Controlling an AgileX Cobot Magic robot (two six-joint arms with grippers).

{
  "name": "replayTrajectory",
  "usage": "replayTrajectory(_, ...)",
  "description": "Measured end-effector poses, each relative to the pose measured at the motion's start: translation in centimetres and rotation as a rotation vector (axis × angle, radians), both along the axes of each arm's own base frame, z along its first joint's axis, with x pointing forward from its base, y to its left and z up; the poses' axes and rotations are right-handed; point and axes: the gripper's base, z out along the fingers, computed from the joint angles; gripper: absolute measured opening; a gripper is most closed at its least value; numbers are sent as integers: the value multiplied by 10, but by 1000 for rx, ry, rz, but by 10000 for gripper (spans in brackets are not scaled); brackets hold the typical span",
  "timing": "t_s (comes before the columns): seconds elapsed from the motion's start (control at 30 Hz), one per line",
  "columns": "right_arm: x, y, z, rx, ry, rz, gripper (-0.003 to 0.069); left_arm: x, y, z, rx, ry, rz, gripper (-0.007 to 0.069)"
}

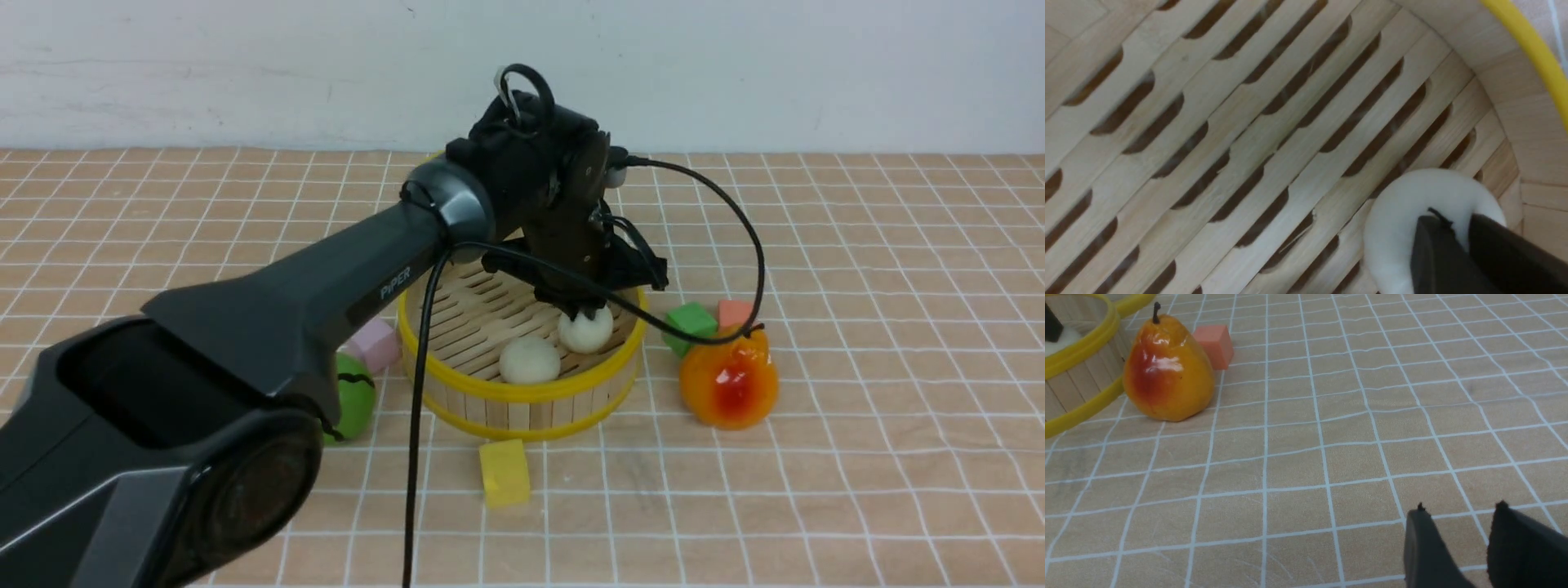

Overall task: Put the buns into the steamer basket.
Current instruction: Use the left arm to put the steamed stuffed bun into the steamer, then use the left arm to grab a steamed stuffed bun

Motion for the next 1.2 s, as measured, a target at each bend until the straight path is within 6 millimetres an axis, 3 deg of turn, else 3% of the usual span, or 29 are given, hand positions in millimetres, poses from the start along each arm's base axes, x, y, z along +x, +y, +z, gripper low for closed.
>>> replayTrajectory(0.13, 0, 0, 0, 0, 0, 0, 239, -1, 1, 9, -3, 0, 5, 273)
replayTrajectory(0.23, 0, 0, 0, 0, 0, 0, 239, -8, 6, 37, -19, -18, 8, 391)
replayTrajectory(0.3, 0, 0, 0, 0, 0, 0, 239, -11, 9, 48, -24, -25, 11, 406)
replayTrajectory(0.37, 0, 0, 0, 0, 0, 0, 239, -17, 22, 79, -43, -51, 27, 425)
replayTrajectory(0.4, 0, 0, 0, 0, 0, 0, 239, -18, 25, 84, -47, -58, 30, 426)
replayTrajectory(0.47, 0, 0, 0, 0, 0, 0, 239, -26, 51, 121, -60, -84, 66, 430)
replayTrajectory(0.5, 0, 0, 0, 0, 0, 0, 239, -29, 60, 133, -61, -94, 76, 430)
replayTrajectory(0.53, 0, 0, 0, 0, 0, 0, 239, -28, 62, 133, -58, -92, 79, 430)
replayTrajectory(0.6, 0, 0, 0, 0, 0, 0, 239, -34, 95, 163, -63, -135, 118, 430)
replayTrajectory(0.63, 0, 0, 0, 0, 0, 0, 239, -33, 100, 164, -60, -136, 126, 430)
replayTrajectory(0.73, 0, 0, 0, 0, 0, 0, 239, -38, 150, 182, -56, -166, 189, 429)
replayTrajectory(0.8, 0, 0, 0, 0, 0, 0, 239, -37, 172, 181, -63, -171, 229, 424)
replayTrajectory(1.0, 0, 0, 0, 0, 0, 0, 239, -15, 237, 128, -55, -63, 386, 405)
replayTrajectory(1.2, 0, 0, 0, 0, 0, 0, 239, 7, 261, 79, -60, 19, 450, 394)
